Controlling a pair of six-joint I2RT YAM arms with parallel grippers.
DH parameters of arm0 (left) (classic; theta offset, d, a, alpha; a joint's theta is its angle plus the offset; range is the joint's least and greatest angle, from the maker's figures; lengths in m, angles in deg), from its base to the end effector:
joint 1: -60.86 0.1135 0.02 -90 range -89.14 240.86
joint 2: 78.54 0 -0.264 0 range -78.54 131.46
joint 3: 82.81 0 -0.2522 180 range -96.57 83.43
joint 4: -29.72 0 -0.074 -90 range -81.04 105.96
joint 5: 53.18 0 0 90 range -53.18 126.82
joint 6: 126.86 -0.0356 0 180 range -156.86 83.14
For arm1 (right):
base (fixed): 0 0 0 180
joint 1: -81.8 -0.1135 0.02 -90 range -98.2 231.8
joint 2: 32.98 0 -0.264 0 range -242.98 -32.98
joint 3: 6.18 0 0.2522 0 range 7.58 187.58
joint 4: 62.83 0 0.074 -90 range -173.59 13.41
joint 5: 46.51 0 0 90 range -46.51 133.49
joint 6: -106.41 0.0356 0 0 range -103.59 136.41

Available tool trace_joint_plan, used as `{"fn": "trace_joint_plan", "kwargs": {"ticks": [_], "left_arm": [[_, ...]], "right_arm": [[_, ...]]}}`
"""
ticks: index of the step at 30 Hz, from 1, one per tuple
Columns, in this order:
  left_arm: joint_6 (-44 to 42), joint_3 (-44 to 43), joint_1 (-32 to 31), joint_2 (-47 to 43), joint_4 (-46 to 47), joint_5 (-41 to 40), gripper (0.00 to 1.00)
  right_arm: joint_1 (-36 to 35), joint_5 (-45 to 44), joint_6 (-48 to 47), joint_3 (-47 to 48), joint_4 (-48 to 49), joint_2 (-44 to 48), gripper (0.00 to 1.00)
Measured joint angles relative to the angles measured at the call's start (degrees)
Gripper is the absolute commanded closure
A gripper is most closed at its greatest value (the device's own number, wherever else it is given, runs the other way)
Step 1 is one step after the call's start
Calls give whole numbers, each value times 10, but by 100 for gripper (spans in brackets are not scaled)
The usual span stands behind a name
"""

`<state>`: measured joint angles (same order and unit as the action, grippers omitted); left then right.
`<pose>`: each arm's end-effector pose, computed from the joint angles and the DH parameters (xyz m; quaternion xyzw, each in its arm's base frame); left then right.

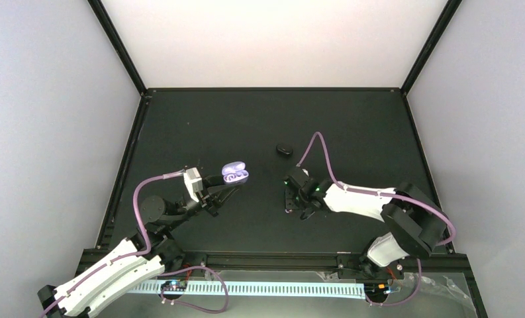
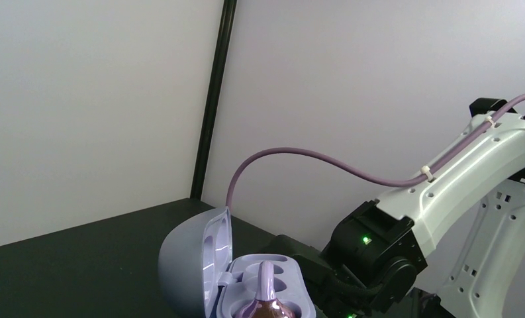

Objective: Insert the wireless bluetooth earbuds into the charging case
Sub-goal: Pick up the earbud from the center of the board.

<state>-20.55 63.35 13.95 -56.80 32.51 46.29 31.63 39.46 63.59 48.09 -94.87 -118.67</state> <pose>0.0824 -0.0966 0.2922 0.2234 0.5686 -0.4569 0.6465 0.1712 0.2014 0.1473 -0.0173 0.9726 0.1497 0.1772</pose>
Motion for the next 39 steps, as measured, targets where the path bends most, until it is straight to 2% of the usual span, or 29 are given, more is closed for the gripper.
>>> {"fn": "trace_joint_plan", "kwargs": {"ticks": [6,10,16,21,26,31,39], "left_arm": [[0,0,0,0,0,0,98],[0,0,0,1,1,0,98],[0,0,0,1,2,0,98],[0,0,0,0,2,0,99],[0,0,0,0,2,0,98],[0,1,0,-4,2,0,98],[0,1,0,-9,2,0,99]], "right_arm": [[0,3,-63,26,-21,-14,94],[0,17,-115,52,-39,-25,95],[-3,13,-160,86,-52,-34,70],[-4,-8,-125,73,-56,10,67],[-9,-10,-35,12,-33,49,67],[-27,-5,19,-9,-24,36,68],[-29,-3,38,-7,4,8,73]]}}
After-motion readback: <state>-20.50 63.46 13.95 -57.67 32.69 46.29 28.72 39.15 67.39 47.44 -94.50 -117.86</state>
